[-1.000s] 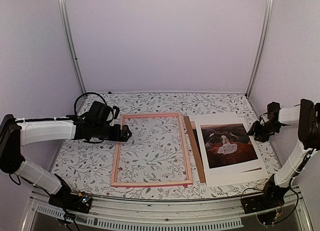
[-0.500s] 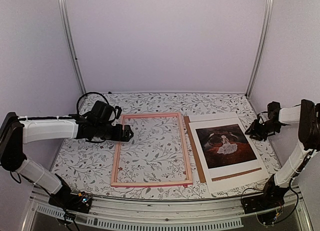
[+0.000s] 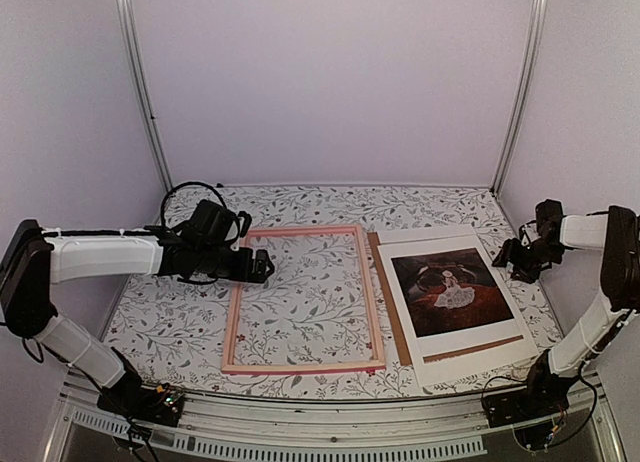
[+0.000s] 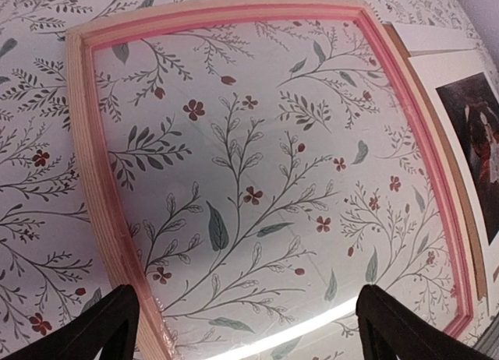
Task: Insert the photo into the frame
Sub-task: Pick up the mat board from the photo.
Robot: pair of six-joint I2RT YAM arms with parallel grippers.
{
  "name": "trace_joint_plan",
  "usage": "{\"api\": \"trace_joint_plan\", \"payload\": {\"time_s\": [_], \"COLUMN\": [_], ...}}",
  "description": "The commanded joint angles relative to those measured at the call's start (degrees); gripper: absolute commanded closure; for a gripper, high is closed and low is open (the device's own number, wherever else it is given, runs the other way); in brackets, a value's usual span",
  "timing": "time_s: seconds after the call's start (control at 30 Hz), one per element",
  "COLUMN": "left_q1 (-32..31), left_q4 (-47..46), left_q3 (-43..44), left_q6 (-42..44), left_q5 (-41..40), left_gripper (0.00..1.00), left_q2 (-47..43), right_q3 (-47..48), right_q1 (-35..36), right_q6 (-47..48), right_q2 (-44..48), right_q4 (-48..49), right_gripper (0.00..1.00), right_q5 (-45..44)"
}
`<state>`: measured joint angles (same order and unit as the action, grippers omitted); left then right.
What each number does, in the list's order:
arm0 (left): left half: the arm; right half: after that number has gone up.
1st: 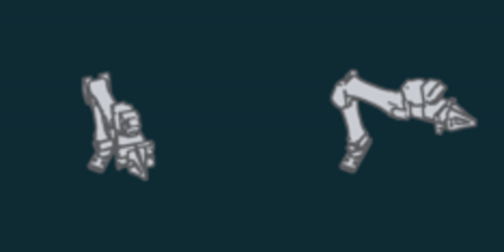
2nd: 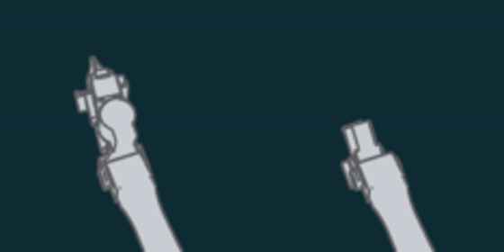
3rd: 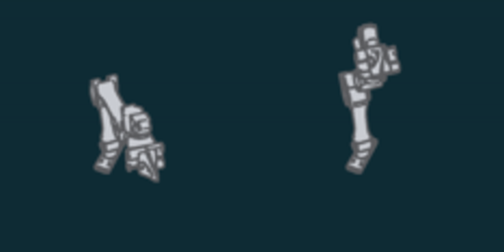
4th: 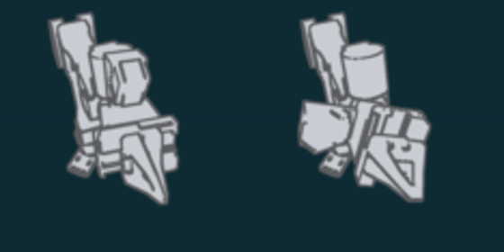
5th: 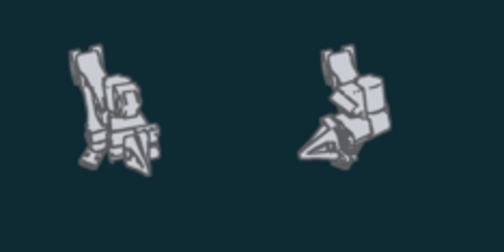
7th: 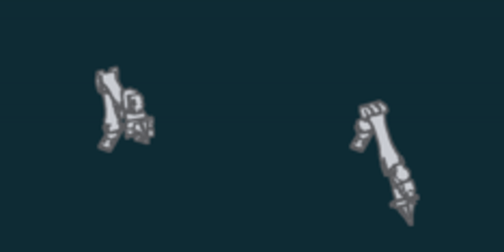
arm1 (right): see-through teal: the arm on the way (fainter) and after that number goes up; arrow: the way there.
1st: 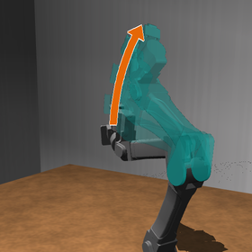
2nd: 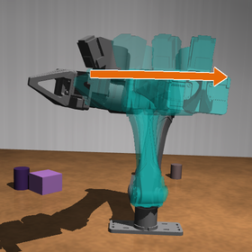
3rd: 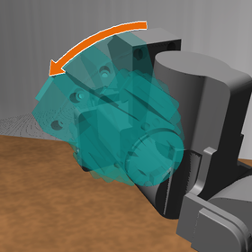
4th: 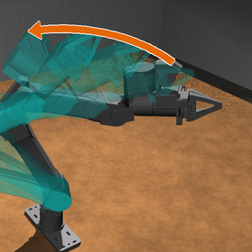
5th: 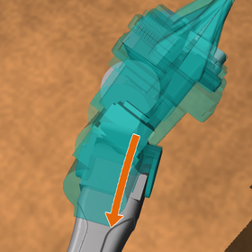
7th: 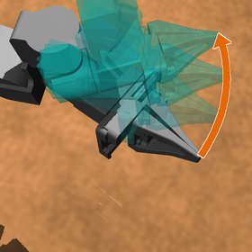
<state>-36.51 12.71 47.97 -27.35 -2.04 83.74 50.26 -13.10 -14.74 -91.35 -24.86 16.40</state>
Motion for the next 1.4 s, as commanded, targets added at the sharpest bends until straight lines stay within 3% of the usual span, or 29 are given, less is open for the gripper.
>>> {"api": "trace_joint_plan", "payload": {"time_s": [0.0,0.27,0.53,0.83,1.37], "left_q1": [-1.1,-1.4,-1.6,-1.7,-1.7], "left_q4": [-0.7,-0.7,-0.7,-0.6,-0.4], "left_q3": [1.3,1.5,1.2,0.8,1.3], "left_q6": [-0.2,-0.1,-0.2,-0.2,-0.2], "left_q5": [-0.3,-0.3,-0.4,-0.3,0.2], "left_gripper": [0.00,0.00,0.00,0.00,0.00], "left_q2": [1.2,1.4,1.1,1.2,1.2], "right_q3": [0.5,2.8,4.4,4.7,4.9], "right_q1": [3.6,7.1,7.7,9.4,10.3], "right_q6": [-0.4,-0.1,0.6,0.9,0.3], "right_q2": [1.3,-2.5,-4.7,-6.0,-7.2], "right_q4": [-3.0,-5.1,-5.8,-6.4,-6.7], "right_gripper": [0.28,0.26,0.34,0.37,0.58], "right_q5": [-7.2,-13.0,-16.0,-19.2,-21.1]}}
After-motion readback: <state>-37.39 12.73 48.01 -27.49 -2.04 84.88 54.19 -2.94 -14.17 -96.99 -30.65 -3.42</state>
